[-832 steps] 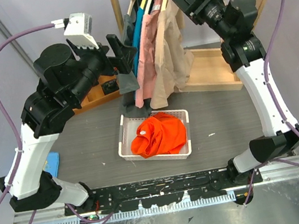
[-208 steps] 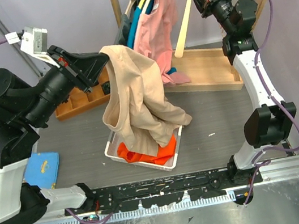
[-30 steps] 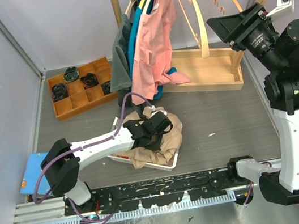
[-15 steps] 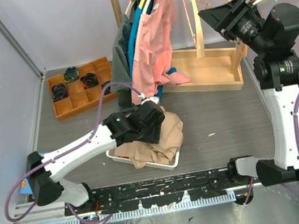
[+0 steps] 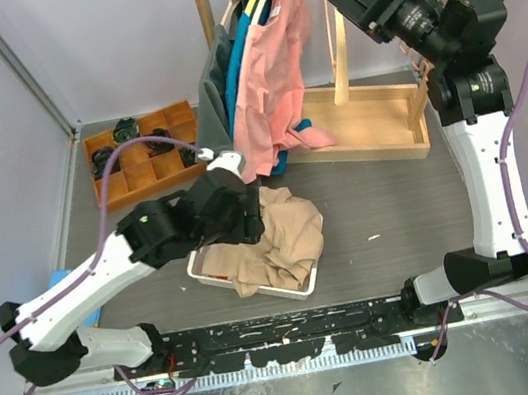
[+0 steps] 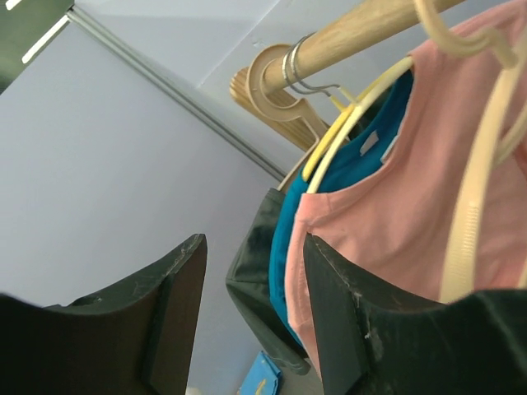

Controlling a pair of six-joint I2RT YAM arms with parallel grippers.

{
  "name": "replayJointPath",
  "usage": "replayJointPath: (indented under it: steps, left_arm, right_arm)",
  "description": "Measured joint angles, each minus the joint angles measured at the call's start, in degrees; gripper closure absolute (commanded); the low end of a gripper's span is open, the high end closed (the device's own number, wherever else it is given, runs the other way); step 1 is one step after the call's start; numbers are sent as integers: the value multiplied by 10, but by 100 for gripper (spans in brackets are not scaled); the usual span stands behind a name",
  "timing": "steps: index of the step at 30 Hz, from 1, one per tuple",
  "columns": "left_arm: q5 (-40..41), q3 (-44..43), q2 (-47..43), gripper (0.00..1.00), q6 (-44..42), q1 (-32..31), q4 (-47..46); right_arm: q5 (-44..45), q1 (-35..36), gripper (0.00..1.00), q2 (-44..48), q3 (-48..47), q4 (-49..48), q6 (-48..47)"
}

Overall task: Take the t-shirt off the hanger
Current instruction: Place the T-shirt in the bin.

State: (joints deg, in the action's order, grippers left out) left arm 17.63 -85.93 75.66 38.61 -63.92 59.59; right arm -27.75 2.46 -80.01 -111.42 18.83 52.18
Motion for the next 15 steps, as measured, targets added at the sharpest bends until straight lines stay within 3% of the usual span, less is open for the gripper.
replayJointPath:
  steps: [1,3,4,15]
  left_arm:
    - [2,0,-13,26,0,0,-4]
    - [8,1,-52,5,-5,0,-26]
    - [11,2,-70,1,-9,0,-40]
    - [64,35,-228,2,-56,0,-218]
  right_arm:
    - [2,10,44,-7,-7,-2,1]
    - [9,33,44,-20,-21,-3,1]
    - [13,46,45,-28,-29,-4,1]
    - [82,127,46,-84,-51,-11,4]
